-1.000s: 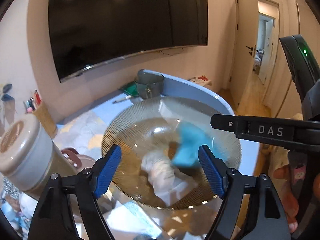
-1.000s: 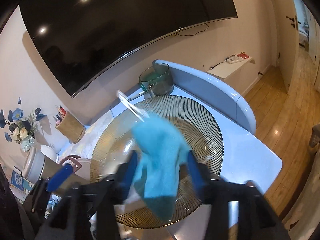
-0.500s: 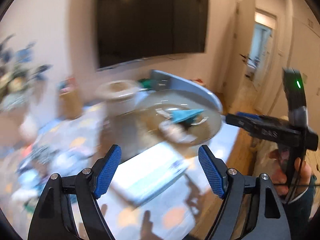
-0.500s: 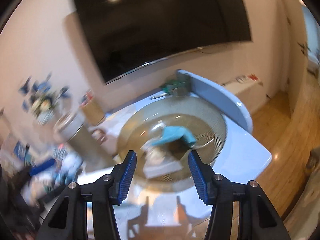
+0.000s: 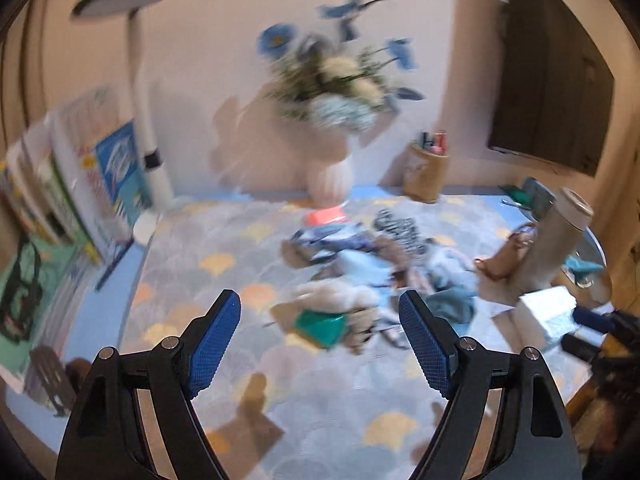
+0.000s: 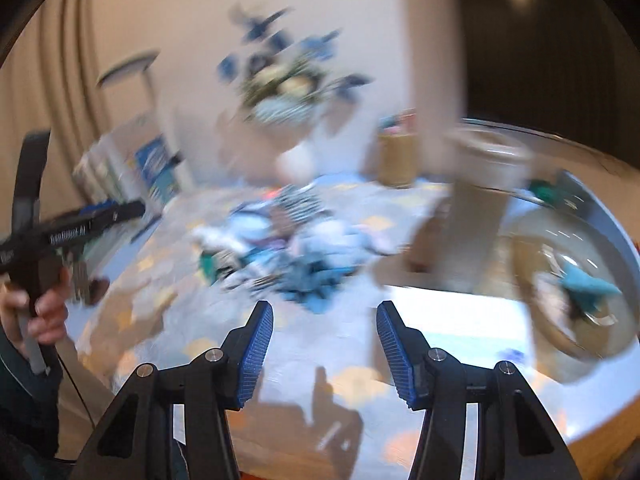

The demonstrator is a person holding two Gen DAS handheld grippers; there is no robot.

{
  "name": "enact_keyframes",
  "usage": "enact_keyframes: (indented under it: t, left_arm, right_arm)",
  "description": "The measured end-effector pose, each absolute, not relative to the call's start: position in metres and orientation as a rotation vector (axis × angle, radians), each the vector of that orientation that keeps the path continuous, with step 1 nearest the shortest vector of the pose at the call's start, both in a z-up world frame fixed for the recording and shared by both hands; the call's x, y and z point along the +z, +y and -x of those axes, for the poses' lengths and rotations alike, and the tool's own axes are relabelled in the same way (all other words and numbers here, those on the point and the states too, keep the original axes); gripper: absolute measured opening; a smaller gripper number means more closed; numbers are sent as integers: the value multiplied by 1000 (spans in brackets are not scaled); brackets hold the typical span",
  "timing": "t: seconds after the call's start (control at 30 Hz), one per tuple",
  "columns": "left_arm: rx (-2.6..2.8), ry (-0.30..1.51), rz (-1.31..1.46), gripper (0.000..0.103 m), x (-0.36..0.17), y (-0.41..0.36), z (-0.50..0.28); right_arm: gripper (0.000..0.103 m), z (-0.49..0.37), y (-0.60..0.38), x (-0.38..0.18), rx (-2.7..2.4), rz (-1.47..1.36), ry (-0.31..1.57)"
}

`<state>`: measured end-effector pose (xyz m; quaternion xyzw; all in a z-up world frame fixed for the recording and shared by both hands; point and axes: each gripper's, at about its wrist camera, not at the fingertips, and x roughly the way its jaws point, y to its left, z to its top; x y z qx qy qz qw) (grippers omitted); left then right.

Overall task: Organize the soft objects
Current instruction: 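Move both tools back over the pile of soft items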

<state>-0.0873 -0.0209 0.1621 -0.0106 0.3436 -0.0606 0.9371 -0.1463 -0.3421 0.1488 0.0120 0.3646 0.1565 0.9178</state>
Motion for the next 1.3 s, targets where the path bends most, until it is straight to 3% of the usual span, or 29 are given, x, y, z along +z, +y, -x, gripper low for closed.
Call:
enact_keyframes:
  t: [0.07,0.17,0.53,0.77,1.3]
  left_arm:
    - [-123,716,35,80,146,-9,78]
    - [-89,705,-18,80,112,-1,71]
    - [-172,817,53,80,34,15,46]
    - [-187,846,94,80,27,19,43]
    - [-292,861,322,80,22,50,38]
  right_arm:
    - [54,132,-313,138,367,-1,779]
    - [65,101,-281,108,436,-21,809]
    - [65,64,-228,46,506,-13,894]
    - [66,54,-227,26,467,-24,959]
    - [82,59,-210,22,434,87,959]
